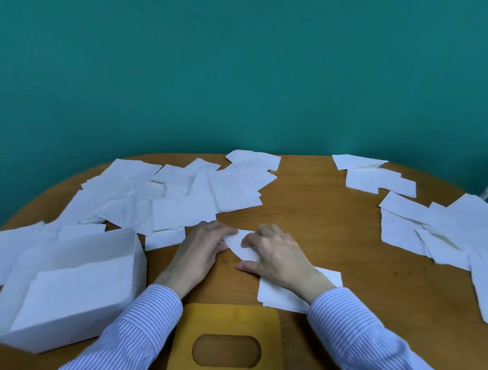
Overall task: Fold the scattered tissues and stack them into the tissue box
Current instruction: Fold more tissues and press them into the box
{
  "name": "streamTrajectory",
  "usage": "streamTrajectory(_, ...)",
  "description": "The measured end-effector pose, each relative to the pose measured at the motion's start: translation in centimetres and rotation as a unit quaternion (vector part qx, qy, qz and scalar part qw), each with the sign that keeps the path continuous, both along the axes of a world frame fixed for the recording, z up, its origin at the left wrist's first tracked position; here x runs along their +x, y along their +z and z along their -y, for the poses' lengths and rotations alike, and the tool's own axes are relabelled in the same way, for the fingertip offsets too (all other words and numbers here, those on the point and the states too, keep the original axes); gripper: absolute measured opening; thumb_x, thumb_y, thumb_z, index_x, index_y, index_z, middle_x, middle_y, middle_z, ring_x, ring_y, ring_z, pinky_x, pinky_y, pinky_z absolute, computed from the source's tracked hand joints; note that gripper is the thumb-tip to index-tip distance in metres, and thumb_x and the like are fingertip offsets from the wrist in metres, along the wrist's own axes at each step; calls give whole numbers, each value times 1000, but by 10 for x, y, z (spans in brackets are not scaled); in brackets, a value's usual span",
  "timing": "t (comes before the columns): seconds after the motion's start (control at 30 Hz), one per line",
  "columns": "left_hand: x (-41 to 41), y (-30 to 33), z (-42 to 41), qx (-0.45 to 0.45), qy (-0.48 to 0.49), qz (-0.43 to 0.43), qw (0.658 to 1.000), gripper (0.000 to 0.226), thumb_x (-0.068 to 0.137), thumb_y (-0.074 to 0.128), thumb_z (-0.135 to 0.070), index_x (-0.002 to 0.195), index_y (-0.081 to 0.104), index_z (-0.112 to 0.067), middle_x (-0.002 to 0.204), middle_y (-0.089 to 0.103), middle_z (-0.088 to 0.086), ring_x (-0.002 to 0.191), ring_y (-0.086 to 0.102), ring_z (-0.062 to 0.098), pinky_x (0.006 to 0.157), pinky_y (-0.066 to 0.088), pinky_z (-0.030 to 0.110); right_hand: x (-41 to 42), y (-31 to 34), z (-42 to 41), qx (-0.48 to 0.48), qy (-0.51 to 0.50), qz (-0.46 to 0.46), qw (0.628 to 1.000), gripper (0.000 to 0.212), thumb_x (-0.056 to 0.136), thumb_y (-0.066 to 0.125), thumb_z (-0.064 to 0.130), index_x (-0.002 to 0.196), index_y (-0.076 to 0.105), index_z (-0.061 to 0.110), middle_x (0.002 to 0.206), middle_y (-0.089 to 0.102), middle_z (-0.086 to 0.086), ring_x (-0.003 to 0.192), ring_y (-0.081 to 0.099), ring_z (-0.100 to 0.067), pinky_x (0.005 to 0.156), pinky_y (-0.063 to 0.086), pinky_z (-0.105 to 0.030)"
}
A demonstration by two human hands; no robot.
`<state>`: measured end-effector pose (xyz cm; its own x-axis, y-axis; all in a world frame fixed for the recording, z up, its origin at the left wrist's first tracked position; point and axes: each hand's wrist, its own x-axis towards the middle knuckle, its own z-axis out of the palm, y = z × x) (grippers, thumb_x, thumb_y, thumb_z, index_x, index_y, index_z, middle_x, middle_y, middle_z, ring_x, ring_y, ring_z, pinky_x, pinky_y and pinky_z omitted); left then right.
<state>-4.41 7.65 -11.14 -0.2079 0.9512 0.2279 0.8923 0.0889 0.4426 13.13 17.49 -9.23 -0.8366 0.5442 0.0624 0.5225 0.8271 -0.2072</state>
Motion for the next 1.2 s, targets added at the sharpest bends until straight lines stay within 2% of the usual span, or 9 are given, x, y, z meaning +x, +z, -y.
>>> streamTrajectory(0.13, -2, -2, 5, 14, -9, 0, 1000, 35, 94, 67, -18, 129, 64, -25, 122, 63, -9, 116, 51, 10, 97, 39, 23, 4, -3, -4, 46, 8, 2, 999, 52, 84, 59, 64, 124, 56, 29, 120, 52, 3, 116, 46, -20, 89, 44, -39)
streamTrajectory(0.37, 2, 3, 8, 43, 16, -21, 999, 20, 96, 64, -22, 115, 71, -22, 109, 69, -9, 106, 57, 9, 86, 38, 18, 17, -4, -22, 107, 70, -32, 991, 14, 91, 62, 36, 99, 61, 25, 98, 60, 7, 89, 59, -19, 71, 44, -35)
streamTrajectory(0.53, 8, 15, 8, 72, 60, -3, 996, 14, 98, 63, -26, 105, 75, -24, 101, 71, -11, 100, 59, 9, 80, 37, 18, 15, 0, -16, 112, 55, -38, 991, 32, 89, 59, 48, 110, 56, 24, 103, 62, 5, 91, 59, -20, 77, 48, -36)
streamTrajectory(0.6, 11, 24, 6, 91, 58, -17, 994, 16, 99, 60, -27, 106, 74, -24, 101, 70, -10, 98, 59, 8, 80, 37, 16, 16, 4, -15, 113, 51, -56, 991, 30, 92, 57, 48, 109, 56, 24, 102, 62, 5, 90, 59, -20, 75, 48, -35)
streamTrajectory(0.73, 20, 53, 5, 116, 21, -30, 993, 18, 100, 59, -25, 109, 74, -23, 100, 69, -8, 96, 60, 9, 79, 42, 17, 31, 26, -15, 48, 12, -154, 987, 15, 100, 51, 32, 94, 59, 21, 87, 61, 7, 78, 59, -18, 62, 45, -32)
streamTrajectory(0.83, 30, 81, 6, 146, -16, -29, 989, 20, 100, 59, -22, 112, 75, -20, 101, 68, -7, 95, 59, 6, 80, 48, 18, 52, 50, -19, 40, -13, -203, 978, 10, 98, 57, 23, 98, 67, 21, 92, 66, 7, 83, 63, -15, 69, 51, -34)
streamTrajectory(0.97, 50, 115, -2, 165, -48, 22, 985, 17, 96, 66, -16, 106, 78, -23, 96, 70, -13, 90, 59, 0, 77, 41, 6, 88, 85, -16, -1, -61, -258, 964, 18, 95, 61, 12, 104, 73, 23, 96, 66, 12, 89, 60, -2, 76, 49, -17)
streamTrajectory(1.1, 68, 120, -13, 74, -66, 141, 985, 15, 91, 72, -17, 98, 80, -27, 93, 73, -19, 91, 63, -2, 76, 44, 8, 125, 91, -5, -128, -133, -253, 950, 12, 91, 68, 16, 96, 76, 24, 89, 70, 15, 83, 63, 2, 67, 46, -12)
streamTrajectory(1.2, 75, 96, -25, -15, -79, 155, 985, 12, 91, 73, -22, 94, 80, -31, 91, 74, -19, 89, 64, -3, 78, 50, 17, 139, 71, -4, -178, -175, -207, 946, 11, 90, 70, 18, 88, 76, 27, 79, 69, 16, 75, 63, -2, 61, 47, -13)
